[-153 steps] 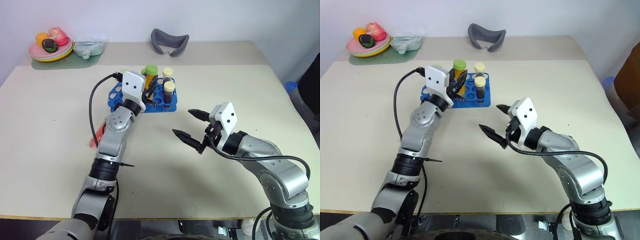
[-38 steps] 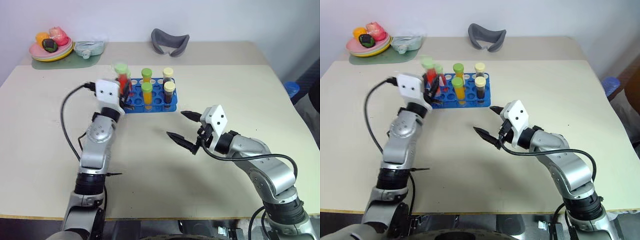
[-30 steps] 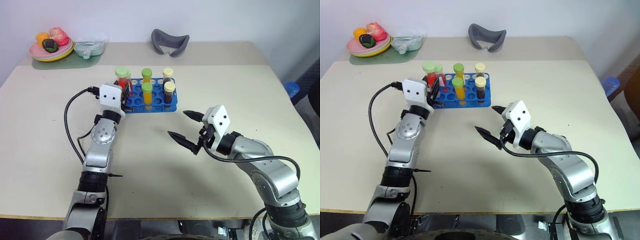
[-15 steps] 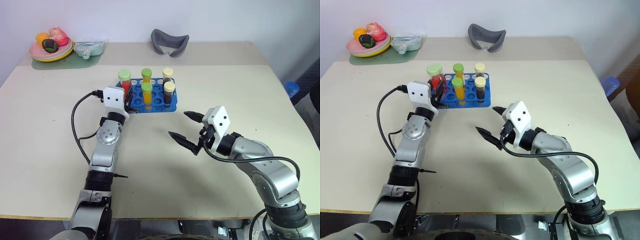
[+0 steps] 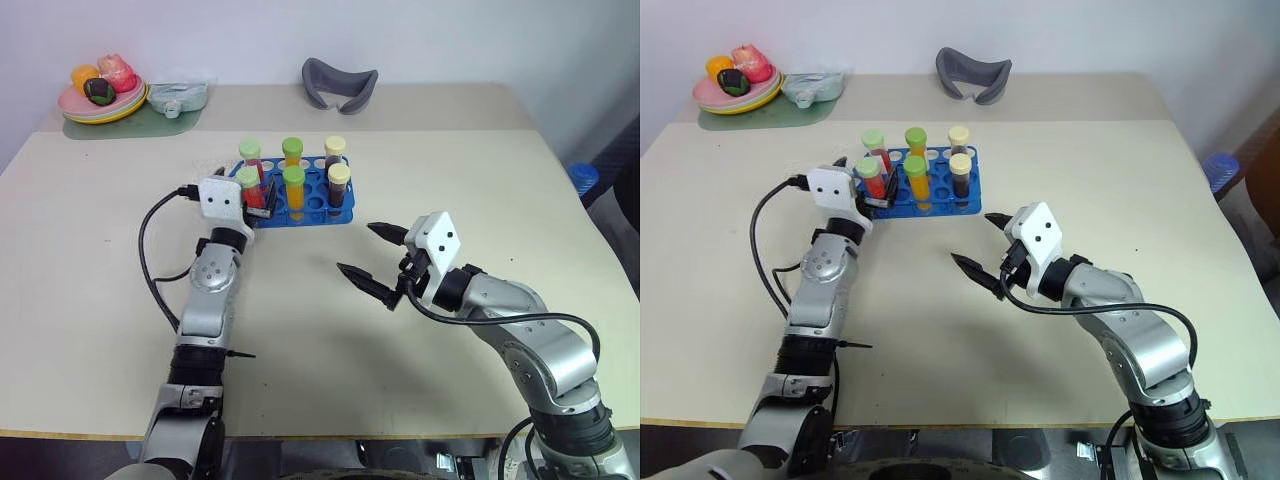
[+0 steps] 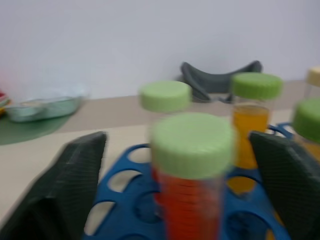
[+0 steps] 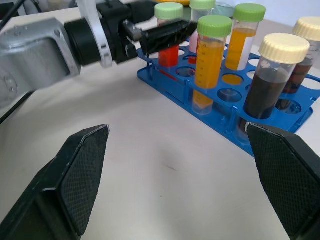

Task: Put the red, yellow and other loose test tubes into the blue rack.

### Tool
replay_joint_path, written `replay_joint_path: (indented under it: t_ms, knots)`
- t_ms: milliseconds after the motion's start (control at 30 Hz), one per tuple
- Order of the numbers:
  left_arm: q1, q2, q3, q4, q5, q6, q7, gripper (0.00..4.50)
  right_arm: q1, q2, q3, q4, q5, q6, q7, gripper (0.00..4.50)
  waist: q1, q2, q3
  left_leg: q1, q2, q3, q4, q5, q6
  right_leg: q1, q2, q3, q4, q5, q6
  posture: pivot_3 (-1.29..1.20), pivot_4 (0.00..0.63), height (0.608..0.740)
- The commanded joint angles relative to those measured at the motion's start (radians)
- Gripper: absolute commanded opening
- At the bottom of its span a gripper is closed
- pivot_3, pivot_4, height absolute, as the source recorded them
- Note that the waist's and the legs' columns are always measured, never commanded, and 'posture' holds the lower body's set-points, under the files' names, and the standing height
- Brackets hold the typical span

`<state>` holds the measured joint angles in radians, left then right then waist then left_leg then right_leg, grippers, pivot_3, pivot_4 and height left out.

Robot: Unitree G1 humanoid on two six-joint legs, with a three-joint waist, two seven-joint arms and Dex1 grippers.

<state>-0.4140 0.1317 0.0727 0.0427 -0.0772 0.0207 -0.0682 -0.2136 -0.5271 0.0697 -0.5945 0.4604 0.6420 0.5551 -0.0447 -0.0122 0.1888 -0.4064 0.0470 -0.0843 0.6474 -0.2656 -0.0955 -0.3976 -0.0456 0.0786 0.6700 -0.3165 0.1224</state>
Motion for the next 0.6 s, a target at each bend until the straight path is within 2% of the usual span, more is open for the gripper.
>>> replay_joint_path:
  t_ms: [33, 167, 300, 433, 600]
  knots:
    - [0.06, 0.098, 0.083, -0.207, -0.09, 0.087, -0.083, 4.45, -0.01, -0.047, -0.078, 0.004, 0.018, -0.025, 0.041, 4.5, -0.002, 0.0, 0.0, 0.0, 0.0, 0.0, 0.0, 0.0, 0.0, 0.0, 0.0, 0.0, 0.0, 0.0, 0.0, 0.0, 0.15, 0.74]
    - [0.191, 0.293, 0.212, -0.359, -0.219, 0.238, -0.231, 4.45, 0.013, -0.138, -0.198, 0.079, 0.055, -0.023, 0.121, 4.5, 0.0, 0.0, 0.0, 0.001, 0.0, 0.0, -0.001, 0.0, 0.0, 0.0, 0.0, 0.0, 0.0, 0.0, 0.0, 0.0, 0.15, 0.74]
    - [0.367, 0.457, 0.358, -0.384, -0.305, 0.31, -0.378, 4.45, 0.049, -0.227, -0.293, 0.177, 0.074, -0.035, 0.208, 4.5, 0.002, 0.001, 0.0, 0.001, 0.0, 0.0, -0.001, 0.0, 0.001, 0.001, 0.0, 0.0, -0.001, 0.0, 0.0, 0.0, 0.15, 0.74]
    - [0.487, 0.517, 0.433, -0.391, -0.328, 0.317, -0.442, 4.45, 0.055, -0.275, -0.322, 0.286, 0.047, -0.095, 0.266, 4.5, 0.002, 0.001, 0.0, 0.002, 0.0, 0.0, -0.001, -0.001, 0.001, 0.002, 0.0, 0.0, -0.002, 0.0, 0.0, 0.0, 0.15, 0.74]
    - [0.563, 0.509, 0.448, -0.406, -0.323, 0.297, -0.467, 4.45, 0.028, -0.268, -0.301, 0.354, 0.013, -0.153, 0.272, 4.5, 0.001, 0.001, 0.0, 0.002, 0.0, 0.001, -0.001, -0.001, 0.001, 0.003, 0.0, 0.0, -0.002, 0.0, 0.0, 0.0, 0.15, 0.74]
